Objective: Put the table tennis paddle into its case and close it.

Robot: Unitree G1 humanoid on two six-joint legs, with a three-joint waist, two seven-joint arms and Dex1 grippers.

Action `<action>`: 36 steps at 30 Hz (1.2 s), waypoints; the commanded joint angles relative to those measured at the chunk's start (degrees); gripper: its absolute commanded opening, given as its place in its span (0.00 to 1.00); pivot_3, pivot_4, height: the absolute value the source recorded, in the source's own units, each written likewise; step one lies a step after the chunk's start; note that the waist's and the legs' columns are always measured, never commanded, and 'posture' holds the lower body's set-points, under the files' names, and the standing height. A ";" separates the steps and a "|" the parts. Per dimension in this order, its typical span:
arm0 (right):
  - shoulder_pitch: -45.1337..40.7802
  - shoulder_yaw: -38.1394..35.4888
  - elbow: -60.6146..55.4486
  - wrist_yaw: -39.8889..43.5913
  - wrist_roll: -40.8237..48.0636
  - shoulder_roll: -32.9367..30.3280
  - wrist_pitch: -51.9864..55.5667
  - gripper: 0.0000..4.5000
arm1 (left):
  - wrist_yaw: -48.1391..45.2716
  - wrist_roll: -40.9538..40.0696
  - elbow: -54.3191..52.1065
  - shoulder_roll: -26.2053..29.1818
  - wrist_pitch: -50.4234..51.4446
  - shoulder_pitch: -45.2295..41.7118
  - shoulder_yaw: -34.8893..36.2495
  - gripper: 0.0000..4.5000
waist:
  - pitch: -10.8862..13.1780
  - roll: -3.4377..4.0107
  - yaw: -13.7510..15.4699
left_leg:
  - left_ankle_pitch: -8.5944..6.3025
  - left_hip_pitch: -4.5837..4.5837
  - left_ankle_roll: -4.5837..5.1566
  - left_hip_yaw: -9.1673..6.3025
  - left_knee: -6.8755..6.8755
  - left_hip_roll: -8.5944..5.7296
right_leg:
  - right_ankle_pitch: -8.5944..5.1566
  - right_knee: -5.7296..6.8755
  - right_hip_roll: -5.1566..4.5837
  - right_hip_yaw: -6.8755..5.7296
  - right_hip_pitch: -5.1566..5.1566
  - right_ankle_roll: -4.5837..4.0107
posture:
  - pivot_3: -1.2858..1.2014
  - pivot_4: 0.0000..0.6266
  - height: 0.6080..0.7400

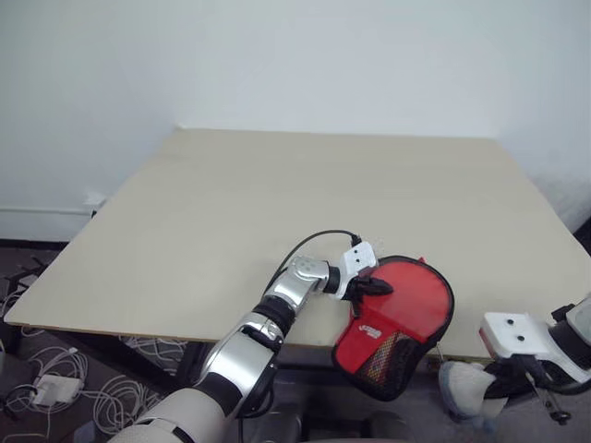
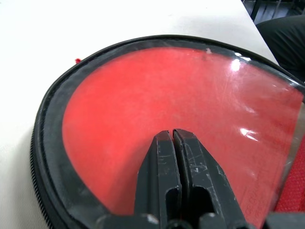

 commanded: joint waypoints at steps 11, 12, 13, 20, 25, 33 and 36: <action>3.76 5.06 -1.34 -5.53 -6.15 1.08 -6.70 0.01 | -0.66 2.26 1.26 0.91 2.88 1.07 -0.72 0.00 | 0.00 -0.05 0.06 | -0.05 0.02 0.00 -0.05 0.02 -0.01 | -0.01 -0.07 -0.05 -0.08 0.06 0.02 | 0.52 0.00 0.96; 3.35 5.69 -1.12 -6.36 -6.60 1.59 -6.93 0.01 | -0.69 2.21 1.15 0.90 2.80 1.12 -0.67 0.00 | 0.00 -0.05 0.06 | -0.05 0.02 0.00 -0.05 0.02 -0.02 | -0.01 -0.07 -0.04 -0.08 0.06 0.02 | 0.52 0.00 0.96; 3.06 6.24 -0.95 -6.98 -7.00 2.00 -7.32 0.01 | -0.75 2.05 1.00 0.83 2.80 1.16 -0.53 0.00 | 0.00 -0.05 0.06 | -0.05 0.02 0.00 -0.05 0.02 -0.02 | -0.01 -0.07 -0.04 -0.09 0.06 0.02 | 0.52 0.00 0.96; -2.20 7.49 1.13 -9.55 -6.52 4.33 -6.14 0.01 | -1.81 1.75 -0.41 0.25 3.38 1.63 -0.31 0.00 | 0.01 -0.07 -0.02 | -0.04 0.03 0.01 -0.04 0.05 -0.01 | -0.01 -0.06 -0.04 -0.09 0.09 0.02 | 0.52 0.00 0.96; -8.73 9.08 4.00 -10.86 -6.35 6.37 -4.48 0.01 | -2.67 1.84 -0.96 0.10 3.74 1.91 -0.55 0.00 | 0.00 -0.06 0.00 | -0.04 0.03 0.01 -0.04 0.07 -0.02 | 0.00 -0.06 -0.04 -0.08 0.09 0.02 | 0.52 0.00 0.96; 1.69 7.11 -5.68 -5.60 -3.08 3.26 -6.99 0.01 | -2.78 2.38 -0.97 0.36 3.94 1.70 -0.66 0.00 | 0.01 -0.08 0.11 | -0.08 0.00 0.08 -0.08 0.11 -0.04 | -0.03 -0.08 -0.05 -0.13 0.12 0.06 | 0.52 0.00 0.96; 2.85 6.41 -6.99 -5.21 -2.45 3.20 -7.18 0.01 | -2.84 2.52 -1.02 0.56 4.00 1.74 -0.71 0.00 | 0.00 -0.09 0.05 | -0.09 0.03 0.07 -0.08 0.13 -0.02 | -0.03 -0.08 -0.05 -0.15 0.14 0.06 | 0.52 0.00 0.96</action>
